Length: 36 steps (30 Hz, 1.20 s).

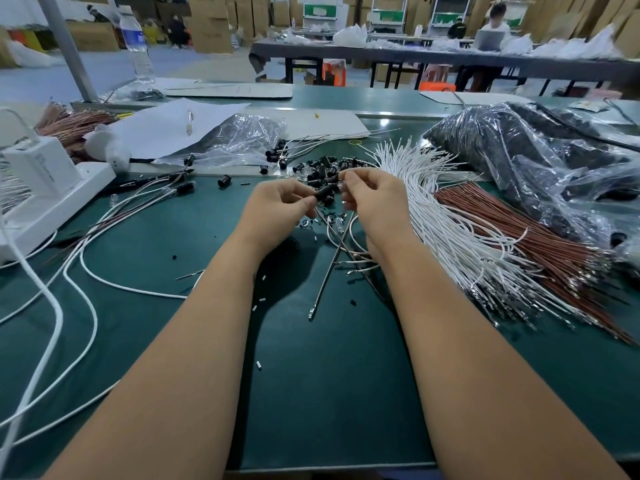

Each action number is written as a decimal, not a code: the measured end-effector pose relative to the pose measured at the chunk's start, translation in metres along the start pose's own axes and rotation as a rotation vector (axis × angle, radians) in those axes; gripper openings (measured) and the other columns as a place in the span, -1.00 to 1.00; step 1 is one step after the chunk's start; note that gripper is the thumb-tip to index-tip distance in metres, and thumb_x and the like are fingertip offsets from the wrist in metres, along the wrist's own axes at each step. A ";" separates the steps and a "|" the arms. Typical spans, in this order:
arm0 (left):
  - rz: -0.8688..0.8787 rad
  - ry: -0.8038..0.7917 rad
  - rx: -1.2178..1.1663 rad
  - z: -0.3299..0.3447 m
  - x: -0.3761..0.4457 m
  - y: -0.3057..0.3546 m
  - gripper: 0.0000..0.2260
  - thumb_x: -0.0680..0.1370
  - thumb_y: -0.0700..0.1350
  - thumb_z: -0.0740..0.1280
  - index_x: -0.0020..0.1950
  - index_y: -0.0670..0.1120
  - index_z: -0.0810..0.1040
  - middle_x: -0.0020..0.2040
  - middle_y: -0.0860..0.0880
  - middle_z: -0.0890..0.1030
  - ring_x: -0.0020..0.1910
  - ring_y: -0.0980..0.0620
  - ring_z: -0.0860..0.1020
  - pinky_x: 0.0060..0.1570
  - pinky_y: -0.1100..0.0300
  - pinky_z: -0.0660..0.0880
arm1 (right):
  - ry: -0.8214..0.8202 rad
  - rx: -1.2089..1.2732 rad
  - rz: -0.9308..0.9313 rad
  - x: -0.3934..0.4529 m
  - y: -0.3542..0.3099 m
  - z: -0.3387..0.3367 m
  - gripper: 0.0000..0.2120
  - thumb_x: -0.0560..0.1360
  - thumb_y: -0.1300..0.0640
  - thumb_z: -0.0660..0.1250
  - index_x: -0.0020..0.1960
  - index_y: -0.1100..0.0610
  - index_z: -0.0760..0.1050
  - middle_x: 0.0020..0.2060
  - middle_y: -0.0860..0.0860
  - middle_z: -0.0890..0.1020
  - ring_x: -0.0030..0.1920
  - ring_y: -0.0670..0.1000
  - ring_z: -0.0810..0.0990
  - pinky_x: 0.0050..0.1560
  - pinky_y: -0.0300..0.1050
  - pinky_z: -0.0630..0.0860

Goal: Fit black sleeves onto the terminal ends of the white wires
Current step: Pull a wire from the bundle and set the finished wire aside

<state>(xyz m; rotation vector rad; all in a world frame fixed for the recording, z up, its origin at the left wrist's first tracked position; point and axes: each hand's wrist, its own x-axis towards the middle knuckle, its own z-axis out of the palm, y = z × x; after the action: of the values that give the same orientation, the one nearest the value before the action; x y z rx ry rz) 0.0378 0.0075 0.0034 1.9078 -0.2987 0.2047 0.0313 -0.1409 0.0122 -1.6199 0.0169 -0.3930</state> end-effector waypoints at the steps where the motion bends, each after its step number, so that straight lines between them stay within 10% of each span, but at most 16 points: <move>1: -0.002 -0.009 0.011 0.001 0.000 0.000 -0.93 0.54 -0.22 0.36 -0.06 -0.10 0.63 -0.30 -0.02 0.66 -0.34 0.06 0.48 -0.27 0.24 0.41 | 0.002 0.056 0.019 0.001 0.000 -0.001 -0.84 0.57 0.23 0.30 -0.15 0.07 0.57 -0.30 0.00 0.58 -0.30 -0.08 0.52 -0.24 -0.22 0.53; 36: 0.061 0.048 0.066 0.006 -0.001 0.002 -0.95 0.53 -0.23 0.37 -0.06 -0.16 0.63 -0.23 -0.06 0.67 -0.27 0.13 0.57 -0.18 0.34 0.49 | -0.048 0.086 0.066 0.001 0.005 -0.001 -0.88 0.51 0.23 0.39 -0.20 0.11 0.54 -0.36 0.00 0.57 -0.41 -0.14 0.52 -0.34 -0.29 0.49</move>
<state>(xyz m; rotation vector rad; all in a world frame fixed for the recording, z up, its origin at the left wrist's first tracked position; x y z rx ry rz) 0.0364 0.0010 0.0025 1.9572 -0.3218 0.3038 0.0330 -0.1429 0.0081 -1.5395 0.0174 -0.2999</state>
